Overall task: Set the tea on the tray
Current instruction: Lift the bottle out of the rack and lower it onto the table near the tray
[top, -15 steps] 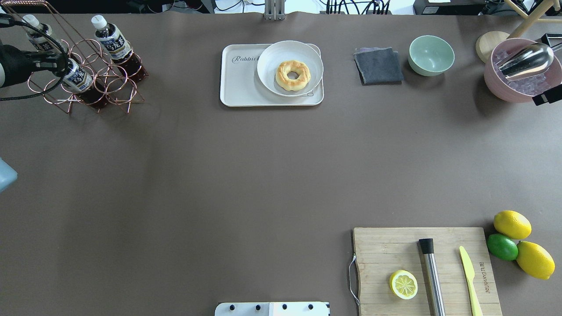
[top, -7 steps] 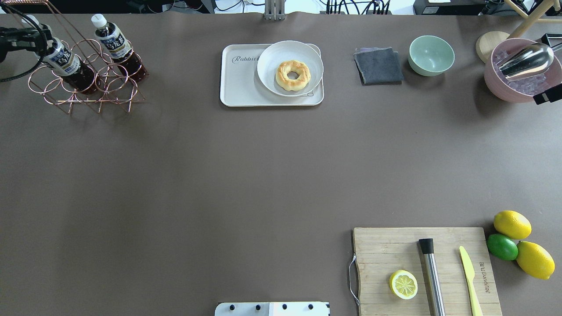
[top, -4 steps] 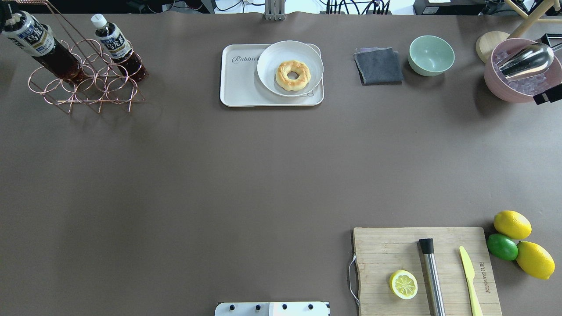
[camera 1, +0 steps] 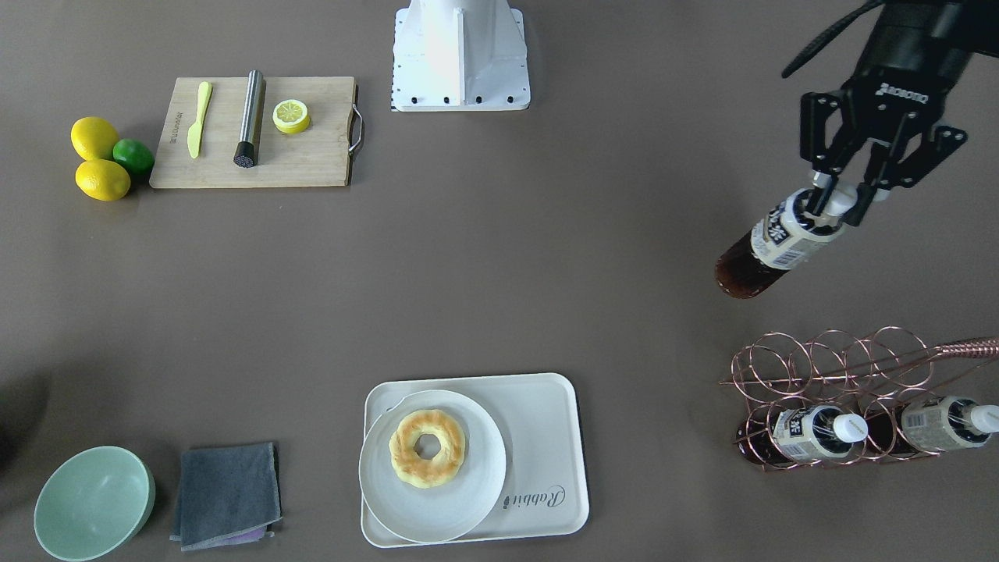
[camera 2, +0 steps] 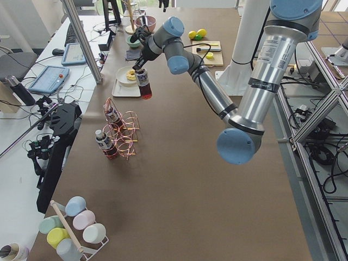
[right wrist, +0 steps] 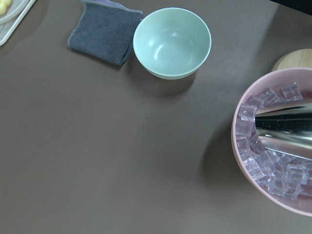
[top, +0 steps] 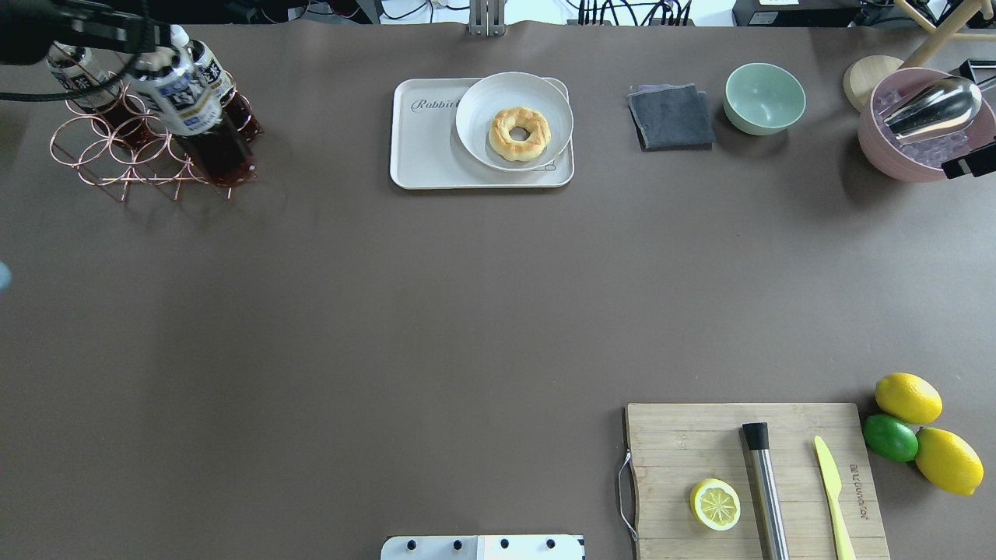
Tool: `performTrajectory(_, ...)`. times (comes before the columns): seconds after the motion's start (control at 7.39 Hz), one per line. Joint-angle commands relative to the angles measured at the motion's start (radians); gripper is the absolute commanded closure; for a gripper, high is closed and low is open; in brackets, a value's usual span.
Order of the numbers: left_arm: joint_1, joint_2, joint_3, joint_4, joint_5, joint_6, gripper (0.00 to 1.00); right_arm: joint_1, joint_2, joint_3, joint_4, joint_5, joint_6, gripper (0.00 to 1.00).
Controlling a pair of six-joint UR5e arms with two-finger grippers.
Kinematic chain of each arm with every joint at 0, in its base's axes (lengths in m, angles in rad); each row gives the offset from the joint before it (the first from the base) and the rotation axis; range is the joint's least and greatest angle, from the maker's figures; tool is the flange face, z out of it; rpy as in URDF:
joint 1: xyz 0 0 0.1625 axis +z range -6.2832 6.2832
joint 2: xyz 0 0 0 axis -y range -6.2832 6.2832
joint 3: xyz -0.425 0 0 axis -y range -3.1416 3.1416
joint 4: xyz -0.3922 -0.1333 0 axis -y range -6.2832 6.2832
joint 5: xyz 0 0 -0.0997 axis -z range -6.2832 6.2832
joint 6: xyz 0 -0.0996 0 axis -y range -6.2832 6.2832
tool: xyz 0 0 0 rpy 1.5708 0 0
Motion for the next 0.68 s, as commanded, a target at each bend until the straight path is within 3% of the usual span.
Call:
performTrajectory(0.0,0.328,-0.218,0.004,0.167,0.240,-0.001,1.00,-0.010,0.039,0.006,0.021,0.002,0.006,0.00)
performTrajectory(0.14,0.437,-0.286,0.053,0.195,0.333,-0.001,1.00,-0.024,0.064,0.000,0.019,-0.002,0.006,0.00)
performTrajectory(0.54,0.578,-0.356,0.176,0.153,0.421,-0.033,1.00,-0.040,0.078,0.000,0.021,-0.004,0.008,0.00)
